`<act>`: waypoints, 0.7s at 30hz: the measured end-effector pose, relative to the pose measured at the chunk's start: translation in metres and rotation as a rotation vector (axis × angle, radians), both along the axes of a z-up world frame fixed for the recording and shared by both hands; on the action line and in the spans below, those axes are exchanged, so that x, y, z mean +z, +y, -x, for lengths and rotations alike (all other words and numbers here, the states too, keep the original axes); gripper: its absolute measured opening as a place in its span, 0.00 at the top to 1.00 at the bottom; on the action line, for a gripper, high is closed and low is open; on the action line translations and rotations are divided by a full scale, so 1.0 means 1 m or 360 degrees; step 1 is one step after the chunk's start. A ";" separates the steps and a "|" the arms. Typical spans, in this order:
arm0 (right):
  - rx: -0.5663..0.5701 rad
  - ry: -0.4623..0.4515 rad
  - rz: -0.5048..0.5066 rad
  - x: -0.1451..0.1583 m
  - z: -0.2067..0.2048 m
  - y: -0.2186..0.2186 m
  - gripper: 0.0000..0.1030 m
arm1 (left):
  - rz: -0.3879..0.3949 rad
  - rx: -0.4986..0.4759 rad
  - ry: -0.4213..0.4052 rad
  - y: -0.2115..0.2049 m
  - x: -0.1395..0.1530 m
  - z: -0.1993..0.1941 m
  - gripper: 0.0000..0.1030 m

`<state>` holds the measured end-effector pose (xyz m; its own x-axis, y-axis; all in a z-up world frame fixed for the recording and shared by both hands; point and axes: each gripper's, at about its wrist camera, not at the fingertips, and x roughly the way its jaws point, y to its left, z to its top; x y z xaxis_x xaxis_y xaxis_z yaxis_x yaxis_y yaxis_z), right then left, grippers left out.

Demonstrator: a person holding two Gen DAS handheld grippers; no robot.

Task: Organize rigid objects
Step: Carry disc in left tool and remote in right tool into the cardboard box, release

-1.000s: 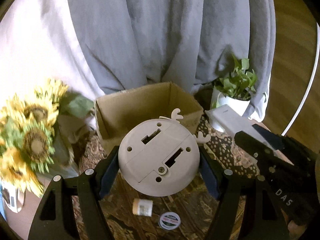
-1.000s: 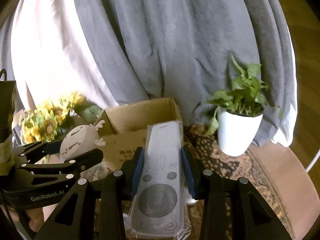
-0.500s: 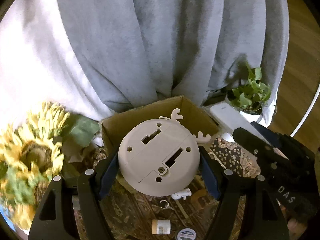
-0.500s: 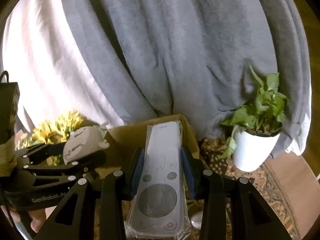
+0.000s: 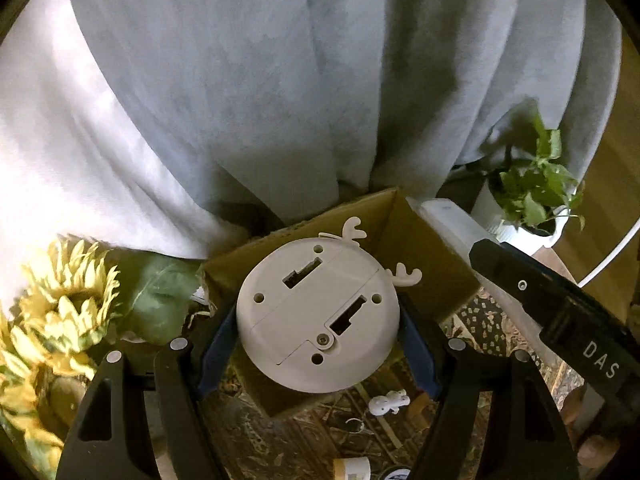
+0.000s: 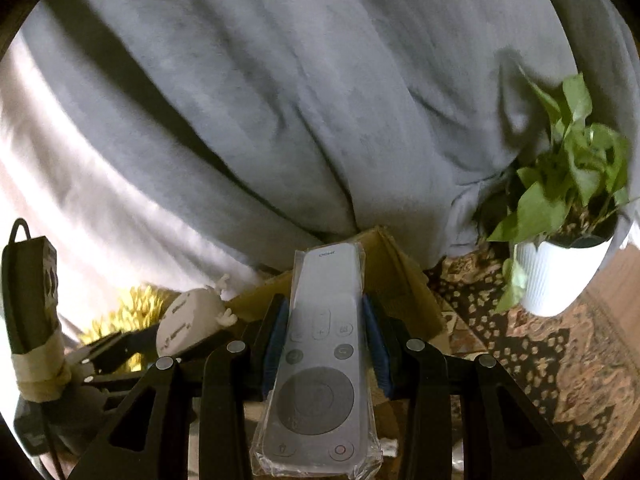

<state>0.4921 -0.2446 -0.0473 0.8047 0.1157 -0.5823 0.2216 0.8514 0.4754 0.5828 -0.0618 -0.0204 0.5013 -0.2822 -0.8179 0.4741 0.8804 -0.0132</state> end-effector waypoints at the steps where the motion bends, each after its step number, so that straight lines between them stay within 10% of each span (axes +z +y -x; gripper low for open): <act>1: -0.0009 0.0005 -0.0018 -0.002 -0.003 -0.001 0.62 | -0.0002 0.0008 0.0024 0.000 -0.002 -0.004 0.28; 21: -0.0032 0.0181 -0.0139 -0.042 -0.067 0.004 0.57 | 0.0063 0.0181 0.0291 0.015 -0.042 -0.049 0.28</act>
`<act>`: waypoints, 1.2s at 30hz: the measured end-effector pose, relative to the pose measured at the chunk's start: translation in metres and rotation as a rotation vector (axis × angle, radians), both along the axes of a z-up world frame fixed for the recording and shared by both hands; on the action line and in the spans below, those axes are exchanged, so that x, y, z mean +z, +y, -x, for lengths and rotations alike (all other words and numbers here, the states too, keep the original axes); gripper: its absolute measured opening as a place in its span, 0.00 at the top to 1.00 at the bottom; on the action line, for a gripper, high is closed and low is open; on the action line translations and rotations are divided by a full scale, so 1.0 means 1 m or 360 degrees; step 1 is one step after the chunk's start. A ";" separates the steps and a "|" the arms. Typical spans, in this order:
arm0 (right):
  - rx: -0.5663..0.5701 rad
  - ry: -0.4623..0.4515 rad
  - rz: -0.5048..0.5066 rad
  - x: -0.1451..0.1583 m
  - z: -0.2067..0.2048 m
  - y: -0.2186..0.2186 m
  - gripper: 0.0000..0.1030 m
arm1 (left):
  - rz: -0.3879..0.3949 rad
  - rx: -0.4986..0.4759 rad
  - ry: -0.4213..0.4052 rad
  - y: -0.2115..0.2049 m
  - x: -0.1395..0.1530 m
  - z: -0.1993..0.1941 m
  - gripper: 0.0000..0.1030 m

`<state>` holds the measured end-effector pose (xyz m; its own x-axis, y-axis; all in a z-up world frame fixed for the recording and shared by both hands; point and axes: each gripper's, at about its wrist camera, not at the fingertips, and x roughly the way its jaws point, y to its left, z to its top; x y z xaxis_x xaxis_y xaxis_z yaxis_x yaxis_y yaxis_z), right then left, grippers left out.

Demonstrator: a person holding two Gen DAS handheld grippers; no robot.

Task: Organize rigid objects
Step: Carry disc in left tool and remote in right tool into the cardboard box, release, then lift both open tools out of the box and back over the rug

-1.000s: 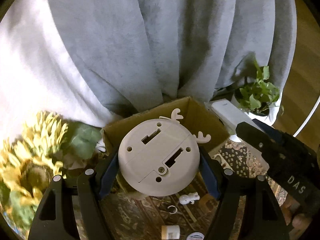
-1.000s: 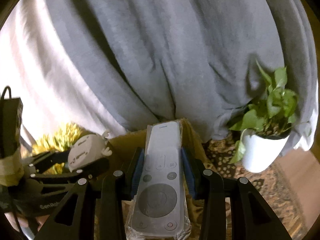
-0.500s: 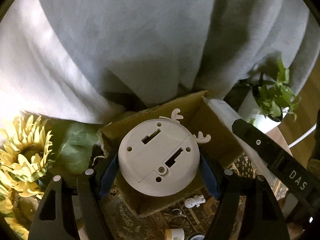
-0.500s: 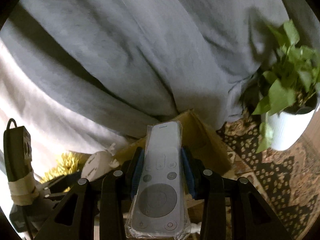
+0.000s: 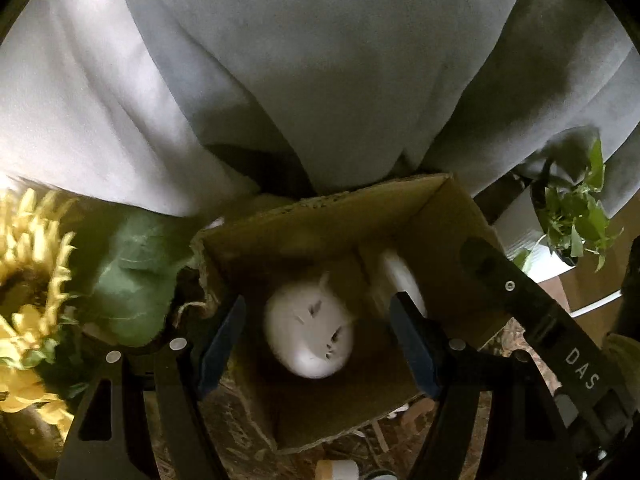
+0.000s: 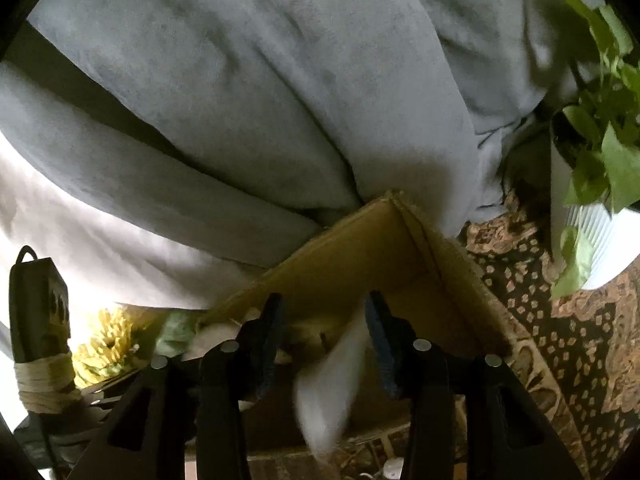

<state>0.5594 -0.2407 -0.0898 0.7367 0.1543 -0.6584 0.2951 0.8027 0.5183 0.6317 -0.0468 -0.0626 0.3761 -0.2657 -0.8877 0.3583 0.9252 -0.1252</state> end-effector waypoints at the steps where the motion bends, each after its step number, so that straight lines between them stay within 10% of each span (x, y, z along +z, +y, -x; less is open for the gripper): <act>1: 0.0003 0.0002 0.0036 0.002 0.000 0.000 0.57 | -0.0010 0.0005 -0.0027 0.001 0.002 0.002 0.27; 18: 0.0069 0.0032 0.0304 0.031 0.039 0.008 0.56 | -0.0015 0.0144 -0.0352 0.018 0.038 0.073 0.26; 36: 0.0073 -0.0030 0.0583 0.056 0.122 0.019 0.32 | -0.0021 0.0156 -0.0554 0.032 0.042 0.165 0.21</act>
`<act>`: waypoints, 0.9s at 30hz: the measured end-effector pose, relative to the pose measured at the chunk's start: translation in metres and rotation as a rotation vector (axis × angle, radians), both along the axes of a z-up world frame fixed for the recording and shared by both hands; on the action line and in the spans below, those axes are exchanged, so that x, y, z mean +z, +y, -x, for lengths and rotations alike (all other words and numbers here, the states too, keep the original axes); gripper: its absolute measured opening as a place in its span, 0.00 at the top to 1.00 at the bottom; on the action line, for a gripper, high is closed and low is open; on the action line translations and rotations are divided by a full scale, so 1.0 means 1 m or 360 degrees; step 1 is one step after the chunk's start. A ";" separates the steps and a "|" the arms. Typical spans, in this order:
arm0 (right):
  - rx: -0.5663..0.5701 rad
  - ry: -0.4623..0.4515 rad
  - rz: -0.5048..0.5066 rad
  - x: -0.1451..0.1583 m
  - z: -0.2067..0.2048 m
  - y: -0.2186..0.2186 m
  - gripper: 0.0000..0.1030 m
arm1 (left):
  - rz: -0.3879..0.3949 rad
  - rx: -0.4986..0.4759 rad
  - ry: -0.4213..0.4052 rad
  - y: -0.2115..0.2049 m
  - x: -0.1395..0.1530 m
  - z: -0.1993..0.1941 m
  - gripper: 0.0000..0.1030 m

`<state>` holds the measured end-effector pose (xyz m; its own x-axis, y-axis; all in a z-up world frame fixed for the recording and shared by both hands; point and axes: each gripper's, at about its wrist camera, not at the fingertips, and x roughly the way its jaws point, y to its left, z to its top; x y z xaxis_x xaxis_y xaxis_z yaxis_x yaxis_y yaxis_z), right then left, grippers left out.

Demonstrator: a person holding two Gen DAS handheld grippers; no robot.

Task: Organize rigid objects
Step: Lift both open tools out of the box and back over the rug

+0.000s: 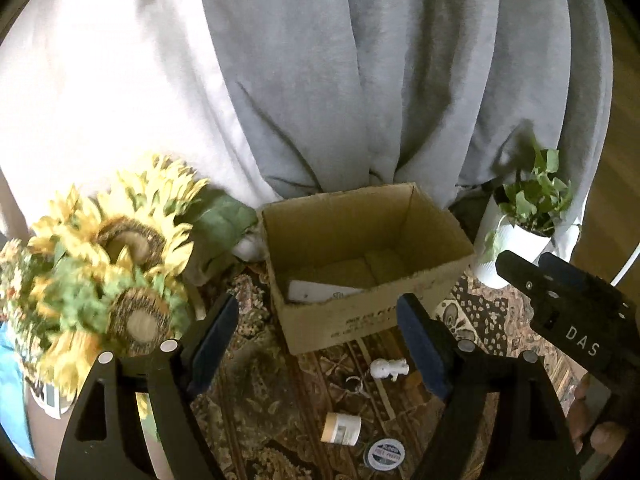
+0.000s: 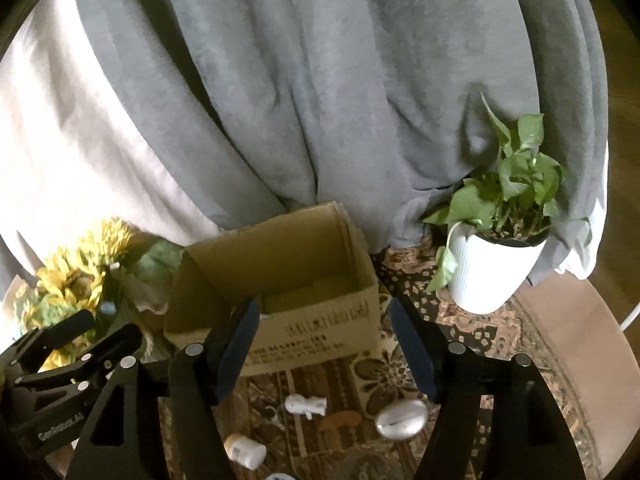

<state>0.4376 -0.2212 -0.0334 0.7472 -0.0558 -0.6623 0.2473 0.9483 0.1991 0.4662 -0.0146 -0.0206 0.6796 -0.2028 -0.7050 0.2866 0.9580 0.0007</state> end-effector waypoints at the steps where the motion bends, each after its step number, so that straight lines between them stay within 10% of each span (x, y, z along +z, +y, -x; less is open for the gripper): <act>1: 0.0008 -0.0004 0.0007 0.000 0.002 0.002 0.32 | -0.0005 0.0007 -0.0011 0.001 -0.001 0.004 0.21; 27: 0.0233 0.0078 0.0063 -0.050 0.044 0.022 0.28 | 0.0008 0.0082 0.0079 0.011 -0.055 0.060 0.19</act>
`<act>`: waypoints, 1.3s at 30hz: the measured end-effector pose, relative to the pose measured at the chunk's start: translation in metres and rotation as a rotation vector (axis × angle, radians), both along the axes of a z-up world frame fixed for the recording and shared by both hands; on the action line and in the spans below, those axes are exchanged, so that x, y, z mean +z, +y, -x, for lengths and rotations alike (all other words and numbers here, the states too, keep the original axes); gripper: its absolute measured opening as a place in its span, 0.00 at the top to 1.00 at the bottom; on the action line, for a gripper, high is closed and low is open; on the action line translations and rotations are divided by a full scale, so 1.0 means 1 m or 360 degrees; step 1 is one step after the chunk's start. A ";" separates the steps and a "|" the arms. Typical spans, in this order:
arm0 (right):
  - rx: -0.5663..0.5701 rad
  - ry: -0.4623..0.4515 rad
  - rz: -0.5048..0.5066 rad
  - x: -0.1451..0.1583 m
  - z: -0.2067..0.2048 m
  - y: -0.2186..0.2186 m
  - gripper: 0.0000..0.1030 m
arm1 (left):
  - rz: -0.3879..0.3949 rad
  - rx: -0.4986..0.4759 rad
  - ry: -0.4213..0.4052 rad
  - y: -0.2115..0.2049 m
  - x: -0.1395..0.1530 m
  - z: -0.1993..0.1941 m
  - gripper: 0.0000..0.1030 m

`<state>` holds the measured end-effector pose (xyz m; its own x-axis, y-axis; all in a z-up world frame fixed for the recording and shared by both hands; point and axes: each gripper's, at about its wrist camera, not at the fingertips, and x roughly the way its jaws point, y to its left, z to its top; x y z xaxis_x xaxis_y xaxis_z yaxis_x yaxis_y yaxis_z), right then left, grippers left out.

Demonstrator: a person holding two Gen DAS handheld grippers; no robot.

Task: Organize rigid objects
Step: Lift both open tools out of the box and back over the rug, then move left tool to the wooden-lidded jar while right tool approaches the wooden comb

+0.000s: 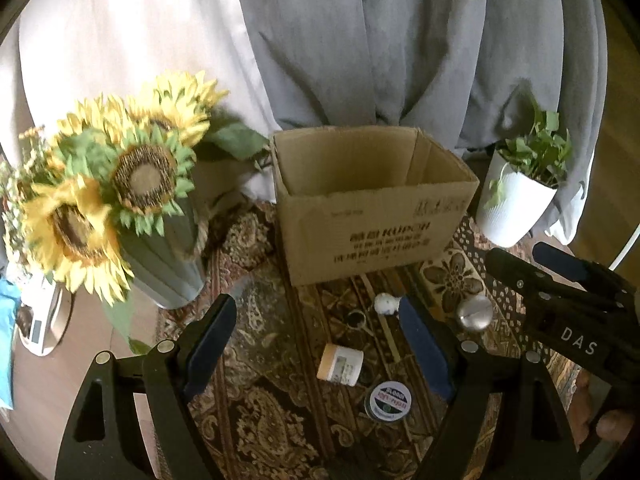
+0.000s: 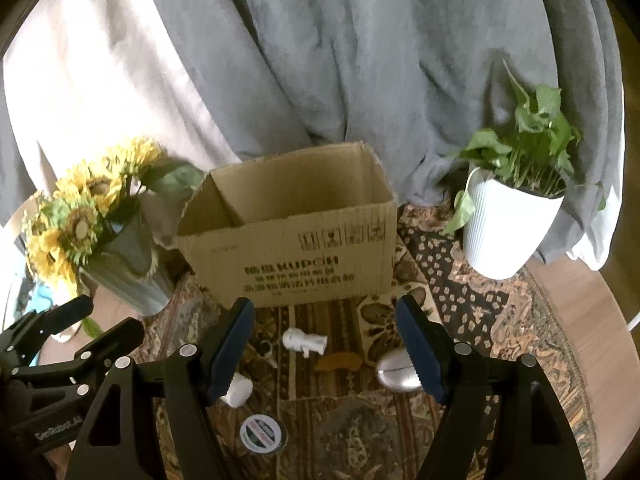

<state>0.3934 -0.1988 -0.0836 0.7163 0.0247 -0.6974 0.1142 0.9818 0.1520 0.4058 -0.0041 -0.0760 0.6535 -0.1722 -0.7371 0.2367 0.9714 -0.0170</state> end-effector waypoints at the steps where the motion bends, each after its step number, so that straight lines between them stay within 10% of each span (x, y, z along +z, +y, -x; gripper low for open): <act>1: 0.0003 0.0007 0.0000 -0.002 0.000 0.000 0.28 | 0.0002 -0.0003 0.0011 -0.001 -0.003 0.001 0.19; 39: 0.0171 0.0252 0.0029 -0.103 -0.014 0.007 0.28 | -0.0112 -0.0079 0.0158 -0.009 -0.099 -0.003 0.19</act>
<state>0.4072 -0.1915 -0.1866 0.5916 0.0815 -0.8021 0.0296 0.9920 0.1227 0.4092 -0.0129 -0.1751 0.5688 -0.1482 -0.8090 0.2850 0.9582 0.0249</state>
